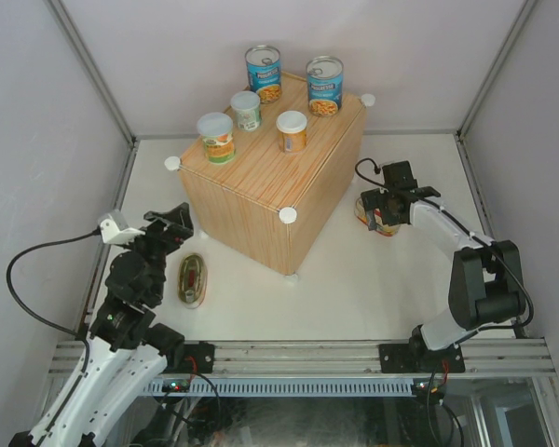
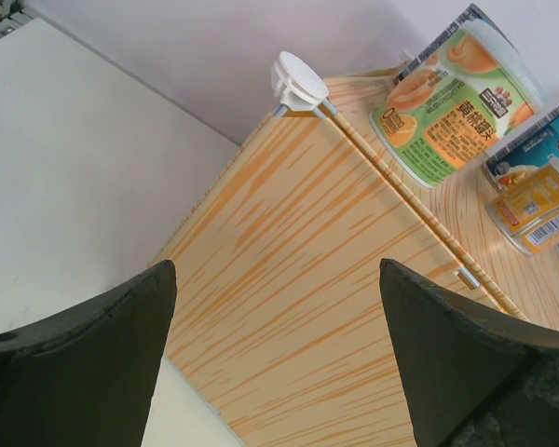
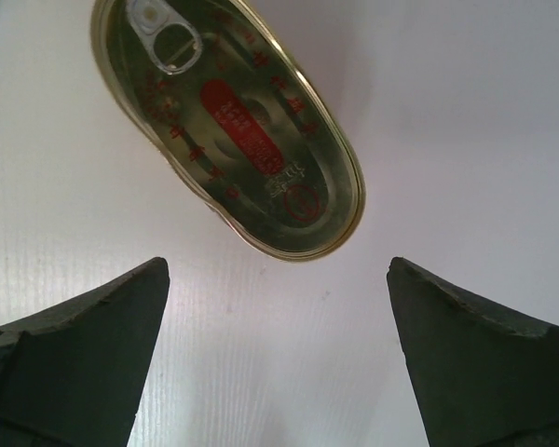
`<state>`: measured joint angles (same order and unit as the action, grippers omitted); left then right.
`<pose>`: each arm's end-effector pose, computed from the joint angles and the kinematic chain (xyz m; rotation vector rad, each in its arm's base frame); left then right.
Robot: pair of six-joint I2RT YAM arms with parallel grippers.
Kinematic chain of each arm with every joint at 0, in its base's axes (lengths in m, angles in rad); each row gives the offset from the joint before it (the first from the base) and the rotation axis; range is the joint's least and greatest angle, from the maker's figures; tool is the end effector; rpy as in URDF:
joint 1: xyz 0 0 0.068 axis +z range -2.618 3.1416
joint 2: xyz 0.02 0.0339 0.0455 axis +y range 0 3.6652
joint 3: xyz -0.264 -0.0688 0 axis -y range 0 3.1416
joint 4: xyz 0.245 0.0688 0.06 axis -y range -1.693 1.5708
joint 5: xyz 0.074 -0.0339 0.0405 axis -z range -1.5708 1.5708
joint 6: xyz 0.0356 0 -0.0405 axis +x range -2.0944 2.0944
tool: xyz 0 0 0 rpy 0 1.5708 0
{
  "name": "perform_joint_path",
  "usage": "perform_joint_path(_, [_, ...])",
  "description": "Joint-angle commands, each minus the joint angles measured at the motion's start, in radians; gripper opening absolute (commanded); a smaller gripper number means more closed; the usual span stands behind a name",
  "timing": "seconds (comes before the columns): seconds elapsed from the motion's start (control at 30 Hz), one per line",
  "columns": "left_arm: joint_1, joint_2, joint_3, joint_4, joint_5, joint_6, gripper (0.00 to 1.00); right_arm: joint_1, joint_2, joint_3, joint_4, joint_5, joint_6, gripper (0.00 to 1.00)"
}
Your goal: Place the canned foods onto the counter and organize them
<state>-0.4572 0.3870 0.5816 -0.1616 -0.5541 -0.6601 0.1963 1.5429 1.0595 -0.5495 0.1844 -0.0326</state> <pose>0.1056 -0.0311 0.3228 -0.5895 1.4452 -0.4593 0.3086 0.0547 0.2230 -0.2298 2.5763 -0.1800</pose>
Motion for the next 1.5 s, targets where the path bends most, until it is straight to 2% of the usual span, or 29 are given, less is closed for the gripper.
perform_joint_path(0.0, [0.007, 0.032, 0.007, 0.039, 0.041, 0.035, 0.93, -0.024, 0.000, 0.049, 0.057, -0.126, -0.108, 1.00])
perform_joint_path(0.7, [0.024, 0.052, -0.008, 0.047, 0.039, 0.037, 0.94, -0.086, 0.145, 0.116, 0.113, -0.199, -0.208, 1.00])
perform_joint_path(1.03, [0.041, 0.089, -0.005, 0.076, 0.061, 0.036, 0.94, -0.095, 0.198, 0.156, 0.089, -0.280, -0.209, 1.00])
perform_joint_path(1.47, [0.084, 0.109, -0.012, 0.091, 0.098, 0.027, 0.94, -0.110, 0.266, 0.169, 0.078, -0.298, -0.190, 1.00])
